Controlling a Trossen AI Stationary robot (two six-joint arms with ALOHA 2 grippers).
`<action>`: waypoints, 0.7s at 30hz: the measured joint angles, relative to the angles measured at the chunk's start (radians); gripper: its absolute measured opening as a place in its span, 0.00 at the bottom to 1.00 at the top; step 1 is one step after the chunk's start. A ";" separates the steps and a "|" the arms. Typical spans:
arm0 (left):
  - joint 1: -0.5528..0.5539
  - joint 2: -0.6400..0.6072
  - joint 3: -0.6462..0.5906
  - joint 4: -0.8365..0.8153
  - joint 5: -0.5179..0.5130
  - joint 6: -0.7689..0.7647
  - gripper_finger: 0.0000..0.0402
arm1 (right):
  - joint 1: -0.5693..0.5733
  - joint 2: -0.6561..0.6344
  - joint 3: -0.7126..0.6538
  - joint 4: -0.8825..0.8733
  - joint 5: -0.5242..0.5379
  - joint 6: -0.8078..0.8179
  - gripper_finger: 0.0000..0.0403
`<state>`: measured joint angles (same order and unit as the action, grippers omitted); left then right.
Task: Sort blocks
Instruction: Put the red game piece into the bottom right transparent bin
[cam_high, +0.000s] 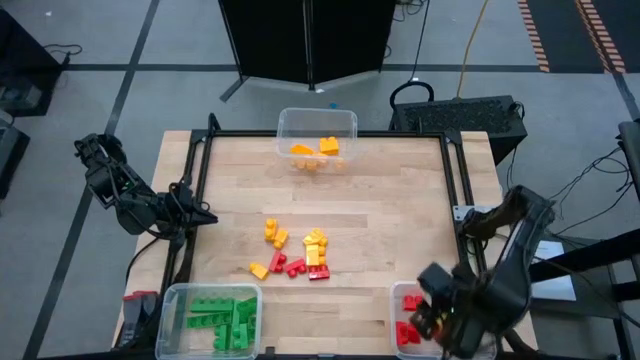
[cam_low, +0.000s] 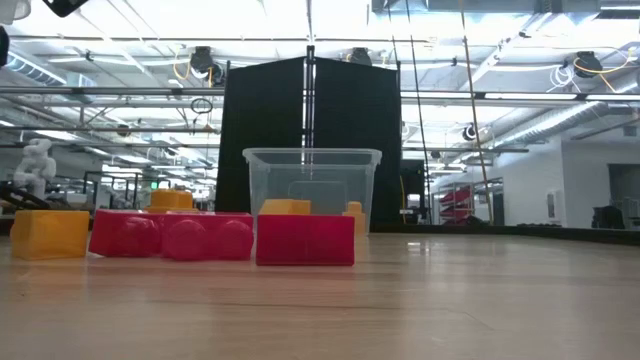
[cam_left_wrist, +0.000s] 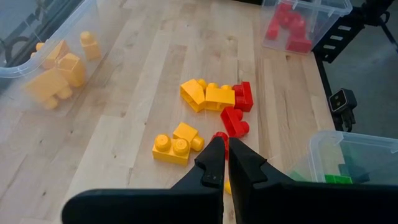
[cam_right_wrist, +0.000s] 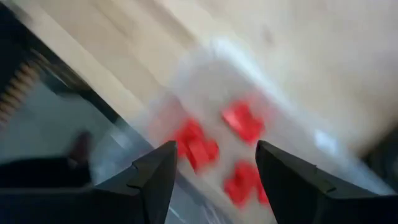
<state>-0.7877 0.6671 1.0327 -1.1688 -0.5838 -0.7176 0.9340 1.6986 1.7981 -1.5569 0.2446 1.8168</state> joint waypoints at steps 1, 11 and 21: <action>0.000 0.000 0.000 0.000 0.000 -0.001 0.01 | -0.022 -0.019 0.017 0.000 0.045 -0.030 0.54; 0.000 0.000 0.000 0.001 0.000 -0.010 0.01 | -0.403 0.036 0.108 0.432 0.101 -0.880 0.51; 0.000 0.000 0.000 0.001 0.001 -0.010 0.01 | -0.594 0.270 0.106 0.556 -0.199 -1.307 0.51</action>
<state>-0.7876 0.6671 1.0328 -1.1682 -0.5831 -0.7277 0.3402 1.9688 1.9041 -1.0013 0.0453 0.5095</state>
